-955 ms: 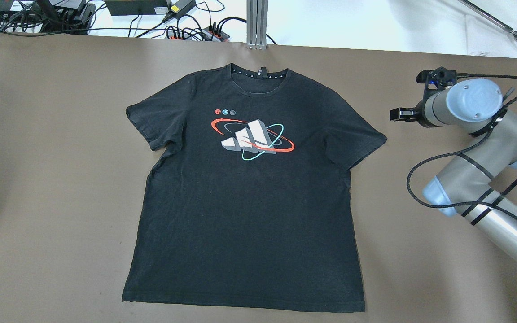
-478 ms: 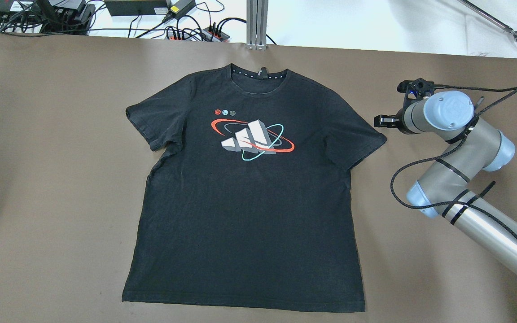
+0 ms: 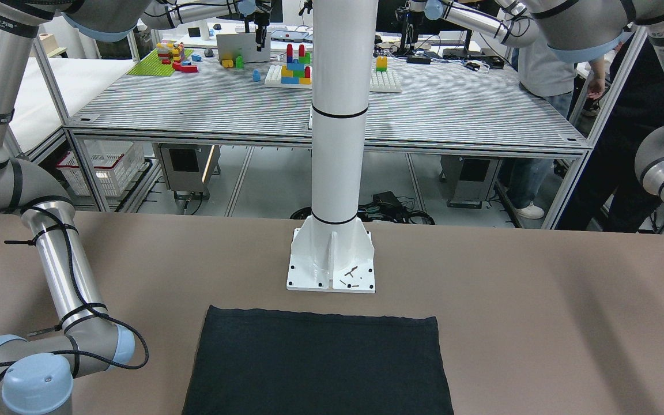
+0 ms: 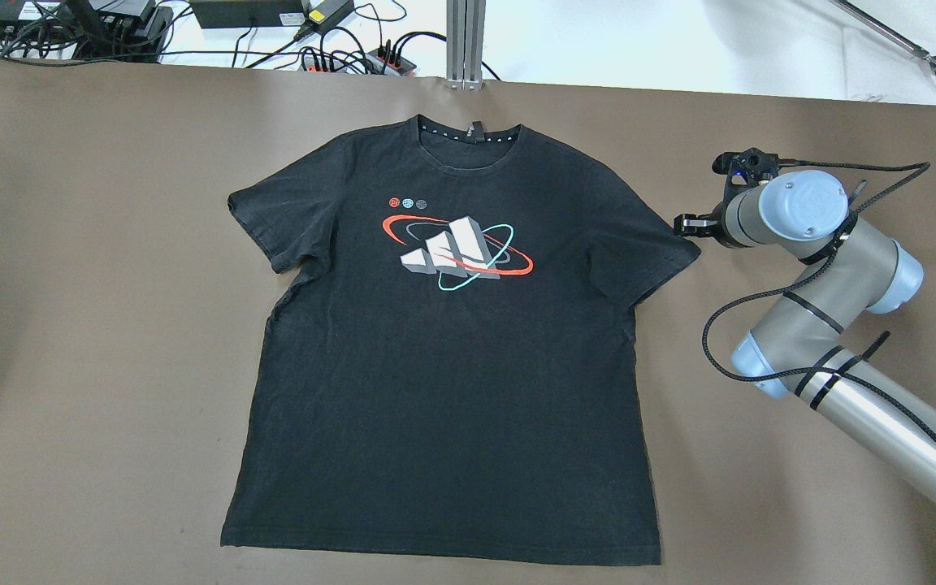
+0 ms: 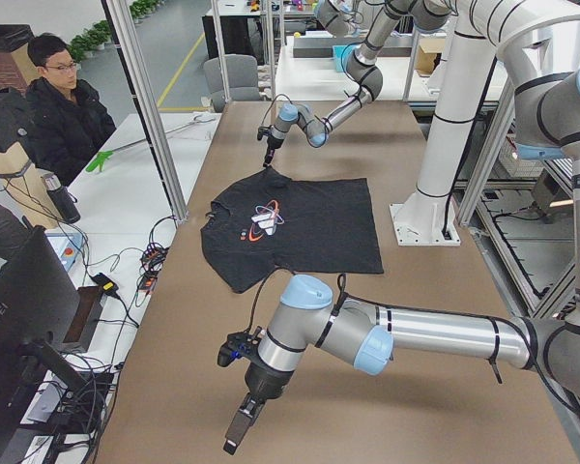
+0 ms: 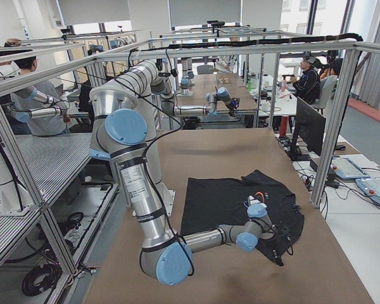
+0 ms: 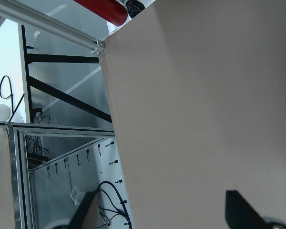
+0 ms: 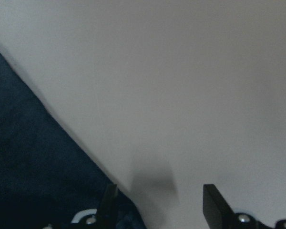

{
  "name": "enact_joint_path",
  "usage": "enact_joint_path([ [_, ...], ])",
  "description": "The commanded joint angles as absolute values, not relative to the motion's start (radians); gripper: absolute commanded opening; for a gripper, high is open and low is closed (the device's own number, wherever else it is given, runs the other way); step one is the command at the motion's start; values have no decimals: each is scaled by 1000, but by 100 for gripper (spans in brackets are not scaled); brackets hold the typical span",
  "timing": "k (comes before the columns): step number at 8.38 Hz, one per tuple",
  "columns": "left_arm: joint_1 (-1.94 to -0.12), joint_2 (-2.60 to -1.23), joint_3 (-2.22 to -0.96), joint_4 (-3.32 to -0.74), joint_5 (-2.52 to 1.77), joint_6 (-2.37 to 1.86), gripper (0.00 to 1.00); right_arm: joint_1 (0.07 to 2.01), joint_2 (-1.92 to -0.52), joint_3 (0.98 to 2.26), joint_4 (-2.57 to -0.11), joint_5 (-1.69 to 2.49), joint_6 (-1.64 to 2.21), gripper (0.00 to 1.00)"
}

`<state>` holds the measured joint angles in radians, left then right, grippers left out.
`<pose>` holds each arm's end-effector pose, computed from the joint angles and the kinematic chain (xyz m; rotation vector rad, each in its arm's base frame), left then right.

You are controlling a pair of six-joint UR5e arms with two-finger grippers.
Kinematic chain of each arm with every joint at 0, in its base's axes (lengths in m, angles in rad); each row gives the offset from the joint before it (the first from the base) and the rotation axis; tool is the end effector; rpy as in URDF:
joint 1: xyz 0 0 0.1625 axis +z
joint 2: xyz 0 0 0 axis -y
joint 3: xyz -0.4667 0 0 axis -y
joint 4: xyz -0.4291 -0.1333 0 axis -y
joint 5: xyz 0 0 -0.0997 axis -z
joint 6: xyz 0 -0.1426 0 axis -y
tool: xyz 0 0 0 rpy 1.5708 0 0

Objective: Fold clothes
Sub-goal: 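Move the right gripper over the shirt's shoulder and sleeve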

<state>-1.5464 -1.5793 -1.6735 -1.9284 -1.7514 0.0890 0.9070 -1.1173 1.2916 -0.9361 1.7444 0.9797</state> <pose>-0.0934 -0.5852 0.6617 0.4735 0.1622 0.1534 -0.4058 -0.6951 0.5324 0.4303 -0.7041 0.2276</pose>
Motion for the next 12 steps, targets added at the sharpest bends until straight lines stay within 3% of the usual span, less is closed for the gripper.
enact_joint_path([
  [1, -1545, -1580, -1674, -1928, -1753, 87, 94, 872, -1121, 1304, -934, 1744, 983, 36],
  [2, -1545, -1580, -1672, -1928, -1752, 87, 94, 865, -1121, 1308, -933, 1746, 983, 36],
  [3, -1545, -1580, -1672, -1928, -1752, 87, 94, 865, -1123, 1310, -933, 1746, 982, 27],
  [4, -1545, -1580, -1674, -1928, -1752, 87, 94, 865, -1127, 1313, -933, 1747, 979, 2],
  [8, -1545, -1578, -1675, -1930, -1756, 86, 94, 867, -1096, 1408, -997, 1802, 980, 0],
  [12, -1543, -1578, -1675, -1930, -1756, 86, 94, 819, -867, 1391, -1164, 1796, 1050, 0],
])
